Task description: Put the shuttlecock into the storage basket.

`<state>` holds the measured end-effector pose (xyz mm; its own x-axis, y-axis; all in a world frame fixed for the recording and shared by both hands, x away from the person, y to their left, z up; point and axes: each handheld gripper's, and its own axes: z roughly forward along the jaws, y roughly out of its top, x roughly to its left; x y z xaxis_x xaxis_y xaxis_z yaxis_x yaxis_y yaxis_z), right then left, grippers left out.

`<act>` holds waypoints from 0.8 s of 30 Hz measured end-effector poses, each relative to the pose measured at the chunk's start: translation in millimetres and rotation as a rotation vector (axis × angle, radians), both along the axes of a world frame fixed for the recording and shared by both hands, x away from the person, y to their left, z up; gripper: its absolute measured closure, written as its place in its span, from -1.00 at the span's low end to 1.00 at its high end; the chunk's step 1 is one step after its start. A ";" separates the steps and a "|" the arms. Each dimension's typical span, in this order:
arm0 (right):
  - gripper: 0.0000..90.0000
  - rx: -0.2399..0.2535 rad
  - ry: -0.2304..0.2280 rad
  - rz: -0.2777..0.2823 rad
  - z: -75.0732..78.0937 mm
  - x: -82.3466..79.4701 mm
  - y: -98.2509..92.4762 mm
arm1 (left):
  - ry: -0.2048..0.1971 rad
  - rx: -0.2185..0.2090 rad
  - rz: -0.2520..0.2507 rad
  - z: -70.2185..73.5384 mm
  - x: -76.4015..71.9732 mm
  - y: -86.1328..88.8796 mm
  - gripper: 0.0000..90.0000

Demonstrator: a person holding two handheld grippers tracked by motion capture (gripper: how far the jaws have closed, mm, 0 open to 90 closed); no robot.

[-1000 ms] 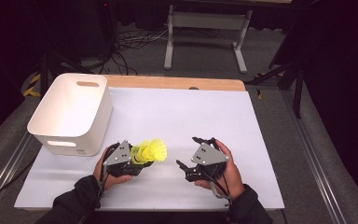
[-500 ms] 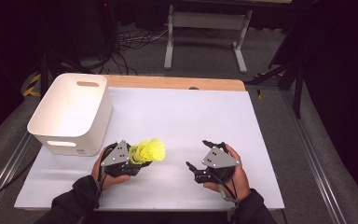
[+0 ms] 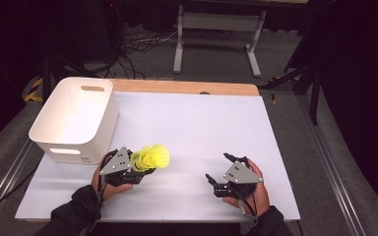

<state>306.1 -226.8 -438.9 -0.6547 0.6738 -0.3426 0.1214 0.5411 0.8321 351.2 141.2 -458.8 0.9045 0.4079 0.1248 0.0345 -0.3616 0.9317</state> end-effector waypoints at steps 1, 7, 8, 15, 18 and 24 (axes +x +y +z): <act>-0.67 0.008 0.002 -0.002 -1.3 -0.1 -1.3 | 0.002 -0.005 0.001 0.1 -0.2 0.4 0.14; -0.68 0.018 0.014 -0.005 -8.7 -0.8 -5.6 | -0.001 -0.007 0.006 2.4 -0.7 3.8 0.14; -0.68 0.016 0.016 -0.003 -9.3 -1.0 -5.7 | 0.000 -0.009 0.007 2.6 -1.0 4.2 0.14; -0.69 0.004 0.016 0.006 -12.2 -0.6 -2.9 | -0.011 -0.014 0.015 6.2 -1.4 9.2 0.15; -0.69 0.012 0.009 0.006 -11.8 -1.0 -3.3 | -0.018 -0.019 0.019 7.6 -1.6 11.2 0.15; -0.69 0.022 0.007 0.004 -11.6 -0.6 -3.8 | -0.020 -0.034 0.030 11.6 -2.5 16.3 0.15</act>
<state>305.5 -230.6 -450.5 -0.6597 0.6785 -0.3231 0.1249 0.5229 0.8432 348.7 157.5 -447.2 0.8890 0.4395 0.1286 0.0261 -0.3289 0.9440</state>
